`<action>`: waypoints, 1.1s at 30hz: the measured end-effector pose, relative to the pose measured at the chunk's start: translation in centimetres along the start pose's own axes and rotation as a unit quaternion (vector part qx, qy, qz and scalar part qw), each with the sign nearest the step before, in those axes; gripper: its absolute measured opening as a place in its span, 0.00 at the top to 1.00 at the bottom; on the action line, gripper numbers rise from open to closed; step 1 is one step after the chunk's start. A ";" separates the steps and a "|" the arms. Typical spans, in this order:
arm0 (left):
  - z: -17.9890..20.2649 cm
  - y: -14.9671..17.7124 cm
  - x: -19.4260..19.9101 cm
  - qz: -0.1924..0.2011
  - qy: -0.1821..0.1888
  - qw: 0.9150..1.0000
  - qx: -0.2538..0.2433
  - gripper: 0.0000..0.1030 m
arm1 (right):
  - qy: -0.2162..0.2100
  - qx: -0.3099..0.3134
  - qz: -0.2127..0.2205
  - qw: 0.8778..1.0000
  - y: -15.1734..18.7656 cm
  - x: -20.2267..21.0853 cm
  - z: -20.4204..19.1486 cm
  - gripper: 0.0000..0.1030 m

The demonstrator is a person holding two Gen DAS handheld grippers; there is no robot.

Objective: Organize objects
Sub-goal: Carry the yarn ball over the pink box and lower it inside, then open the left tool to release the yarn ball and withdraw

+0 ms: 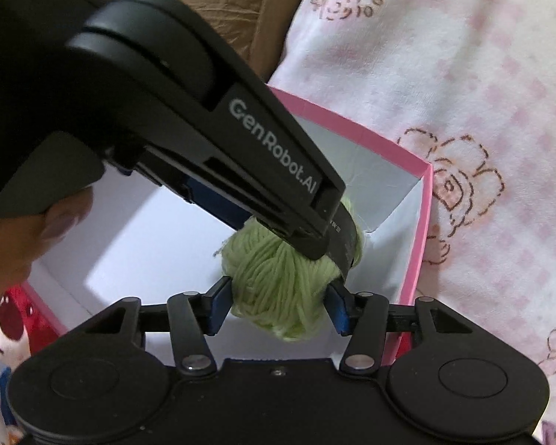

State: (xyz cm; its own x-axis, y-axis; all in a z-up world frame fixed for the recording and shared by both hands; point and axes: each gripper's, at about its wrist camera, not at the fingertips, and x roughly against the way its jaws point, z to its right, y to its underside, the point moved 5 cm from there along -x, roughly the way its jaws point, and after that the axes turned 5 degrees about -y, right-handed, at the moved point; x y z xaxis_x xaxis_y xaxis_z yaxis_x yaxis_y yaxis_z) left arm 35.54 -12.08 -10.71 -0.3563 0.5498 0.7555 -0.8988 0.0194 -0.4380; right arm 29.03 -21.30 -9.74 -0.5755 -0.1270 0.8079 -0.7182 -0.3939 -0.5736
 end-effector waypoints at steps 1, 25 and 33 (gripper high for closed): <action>0.0 0.0 -0.1 -0.001 0.000 1.000 -0.002 0.53 | 0.001 0.007 0.000 1.000 0.1 0.0 0.0 0.44; 1.2 -0.9 -2.5 -0.004 -0.032 0.999 -0.004 0.54 | 0.063 0.082 0.019 0.994 0.6 -1.2 0.7 0.60; 1.0 -0.9 -2.4 -0.012 -0.024 0.999 0.018 0.54 | 0.065 0.074 0.025 0.995 0.4 -1.2 1.4 0.59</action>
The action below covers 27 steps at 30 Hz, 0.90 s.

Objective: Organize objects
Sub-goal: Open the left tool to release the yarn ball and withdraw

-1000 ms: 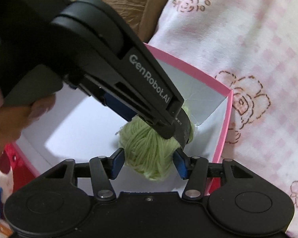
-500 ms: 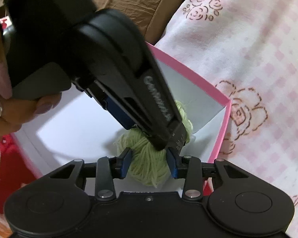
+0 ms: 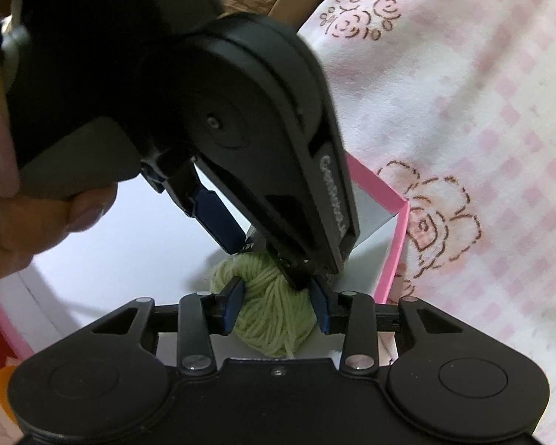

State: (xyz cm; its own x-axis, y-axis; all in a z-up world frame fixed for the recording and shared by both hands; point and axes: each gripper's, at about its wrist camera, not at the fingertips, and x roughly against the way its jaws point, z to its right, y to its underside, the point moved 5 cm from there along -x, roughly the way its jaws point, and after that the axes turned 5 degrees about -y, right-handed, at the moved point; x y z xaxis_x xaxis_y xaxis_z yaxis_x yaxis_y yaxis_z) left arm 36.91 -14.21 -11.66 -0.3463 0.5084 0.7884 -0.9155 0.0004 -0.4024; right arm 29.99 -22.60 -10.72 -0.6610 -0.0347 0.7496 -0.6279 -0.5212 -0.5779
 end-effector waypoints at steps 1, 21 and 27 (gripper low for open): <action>0.0 0.0 0.0 -0.001 -0.003 1.000 -0.001 0.53 | -0.008 -0.009 0.000 1.000 0.0 0.2 0.1 0.58; 0.9 2.9 7.5 0.011 -0.058 0.998 -0.028 0.49 | -0.116 -0.169 0.047 0.978 2.3 6.2 2.1 0.51; 1.7 4.4 11.2 0.010 -0.088 0.995 -0.040 0.48 | -0.126 -0.164 0.056 0.977 1.7 9.5 0.6 0.49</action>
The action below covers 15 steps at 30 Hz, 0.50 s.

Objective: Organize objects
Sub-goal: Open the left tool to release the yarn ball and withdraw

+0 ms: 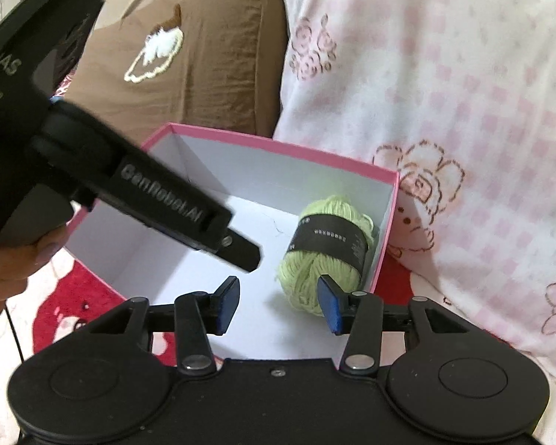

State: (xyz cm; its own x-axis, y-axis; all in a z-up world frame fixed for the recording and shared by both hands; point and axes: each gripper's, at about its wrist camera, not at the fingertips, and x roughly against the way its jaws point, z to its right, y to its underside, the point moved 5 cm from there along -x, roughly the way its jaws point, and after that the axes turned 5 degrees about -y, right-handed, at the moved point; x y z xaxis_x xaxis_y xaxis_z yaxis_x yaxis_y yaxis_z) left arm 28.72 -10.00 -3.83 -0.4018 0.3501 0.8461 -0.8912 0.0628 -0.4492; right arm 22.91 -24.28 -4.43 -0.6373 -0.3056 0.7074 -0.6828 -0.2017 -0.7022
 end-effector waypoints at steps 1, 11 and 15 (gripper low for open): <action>0.0 0.2 0.7 0.001 -0.004 1.000 -0.001 0.48 | -0.003 -0.001 -0.001 1.000 -0.4 1.0 0.1 0.48; -0.2 2.8 7.4 0.012 -0.033 0.999 -0.020 0.41 | -0.017 -0.001 0.011 1.000 -1.3 4.8 -2.2 0.34; -0.4 3.8 9.4 0.014 -0.031 0.999 -0.024 0.37 | -0.017 0.009 0.010 1.000 -1.1 5.8 -3.3 0.25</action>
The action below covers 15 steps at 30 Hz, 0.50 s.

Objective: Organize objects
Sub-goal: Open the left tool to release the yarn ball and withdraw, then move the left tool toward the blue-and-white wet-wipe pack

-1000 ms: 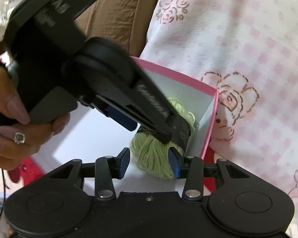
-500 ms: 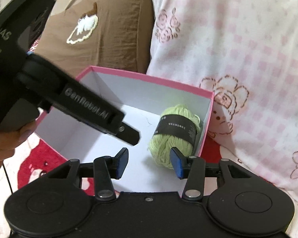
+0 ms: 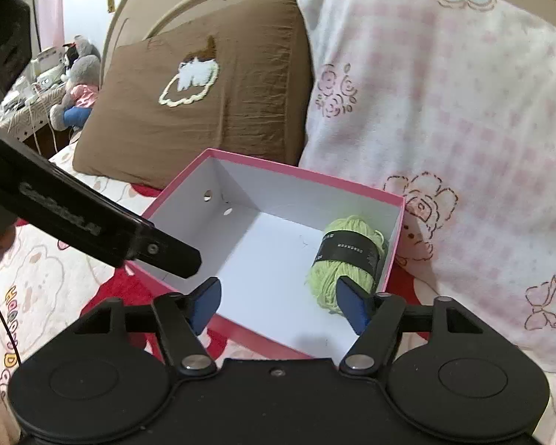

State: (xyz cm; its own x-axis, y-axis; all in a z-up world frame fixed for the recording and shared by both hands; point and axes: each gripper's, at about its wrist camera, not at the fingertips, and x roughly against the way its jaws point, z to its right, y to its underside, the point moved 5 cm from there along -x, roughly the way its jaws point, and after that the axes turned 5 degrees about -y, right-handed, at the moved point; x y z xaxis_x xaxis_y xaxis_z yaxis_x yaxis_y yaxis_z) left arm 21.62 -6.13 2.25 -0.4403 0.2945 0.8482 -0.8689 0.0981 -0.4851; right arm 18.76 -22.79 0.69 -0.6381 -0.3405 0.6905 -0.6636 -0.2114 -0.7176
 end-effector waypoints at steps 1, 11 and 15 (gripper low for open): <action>-0.1 0.3 0.4 -0.001 0.002 1.000 -0.001 0.36 | 0.001 0.003 0.000 1.000 0.1 0.2 -0.2 0.21; -0.8 2.3 2.9 0.001 0.007 1.000 -0.015 0.25 | 0.010 0.020 0.006 1.000 0.9 2.9 -2.0 0.12; -1.2 2.9 3.6 0.001 0.009 1.000 -0.016 0.20 | 0.010 0.025 0.004 1.000 1.0 3.6 -2.5 0.12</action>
State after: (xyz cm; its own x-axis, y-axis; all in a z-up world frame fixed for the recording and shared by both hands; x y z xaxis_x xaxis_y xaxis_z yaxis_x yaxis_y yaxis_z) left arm 17.83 -3.69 3.64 -0.4382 0.3113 0.8433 -0.8602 0.1270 -0.4939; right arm 14.81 -21.93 2.74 -0.6512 -0.3249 0.6858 -0.6380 -0.2549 -0.7266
